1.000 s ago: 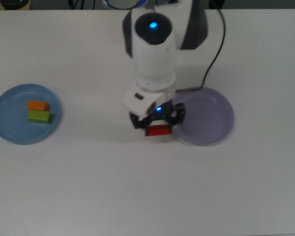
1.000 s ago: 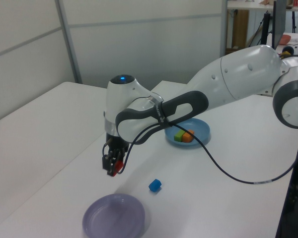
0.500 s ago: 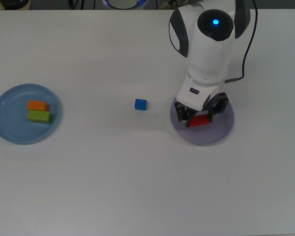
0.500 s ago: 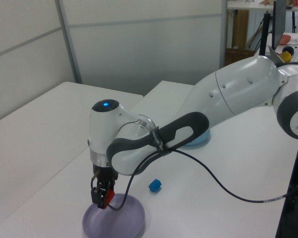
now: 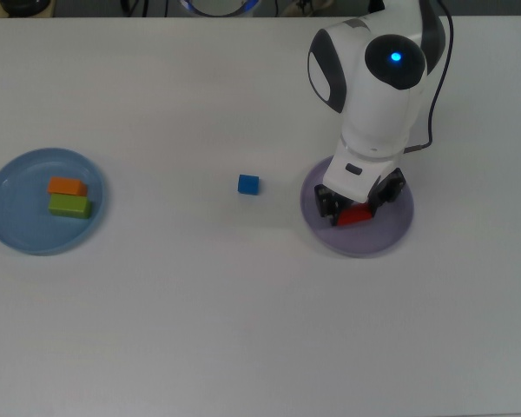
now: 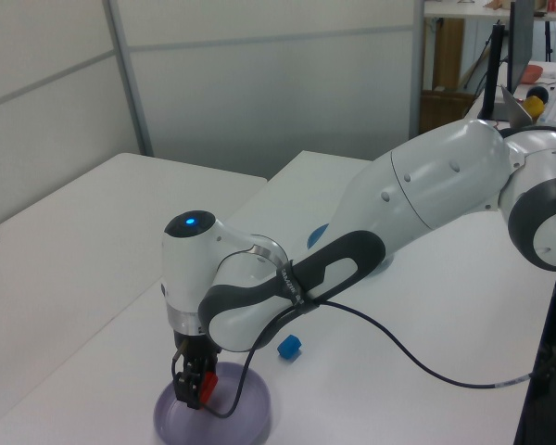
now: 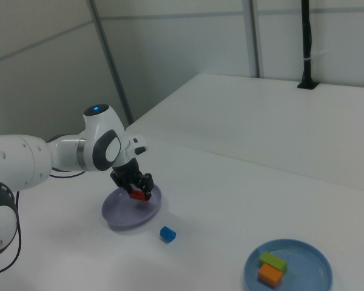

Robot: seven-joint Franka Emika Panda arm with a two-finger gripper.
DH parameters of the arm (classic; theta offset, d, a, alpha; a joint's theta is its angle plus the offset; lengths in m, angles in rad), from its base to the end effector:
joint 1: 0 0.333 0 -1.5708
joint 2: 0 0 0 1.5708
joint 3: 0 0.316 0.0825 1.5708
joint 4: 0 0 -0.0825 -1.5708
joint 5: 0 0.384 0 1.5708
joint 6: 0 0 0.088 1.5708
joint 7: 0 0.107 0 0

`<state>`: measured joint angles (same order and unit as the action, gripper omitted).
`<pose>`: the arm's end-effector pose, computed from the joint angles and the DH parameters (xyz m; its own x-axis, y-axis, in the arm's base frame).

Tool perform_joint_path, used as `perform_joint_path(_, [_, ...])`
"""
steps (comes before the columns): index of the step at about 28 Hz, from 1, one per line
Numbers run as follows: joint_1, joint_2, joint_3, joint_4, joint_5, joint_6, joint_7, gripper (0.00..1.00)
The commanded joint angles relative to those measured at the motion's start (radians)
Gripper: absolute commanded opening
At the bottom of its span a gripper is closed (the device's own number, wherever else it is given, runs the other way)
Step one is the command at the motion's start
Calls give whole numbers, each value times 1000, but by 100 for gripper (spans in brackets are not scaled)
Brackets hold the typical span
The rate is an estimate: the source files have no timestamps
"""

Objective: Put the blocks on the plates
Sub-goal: 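Lower the red block onto the lavender plate and open the gripper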

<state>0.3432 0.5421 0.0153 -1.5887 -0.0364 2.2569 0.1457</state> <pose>0.6598 0.2445 0.3320 0.9653 0.2277 0.1276 0.2290 -0.9734 0.0045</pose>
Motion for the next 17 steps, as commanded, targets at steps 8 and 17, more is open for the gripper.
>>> perform_joint_path(8, [11, -27, -9, -8, -23, -98, 31, 100])
perform_joint_path(17, [-38, -126, -41, -5, -17, -295, 35, 100])
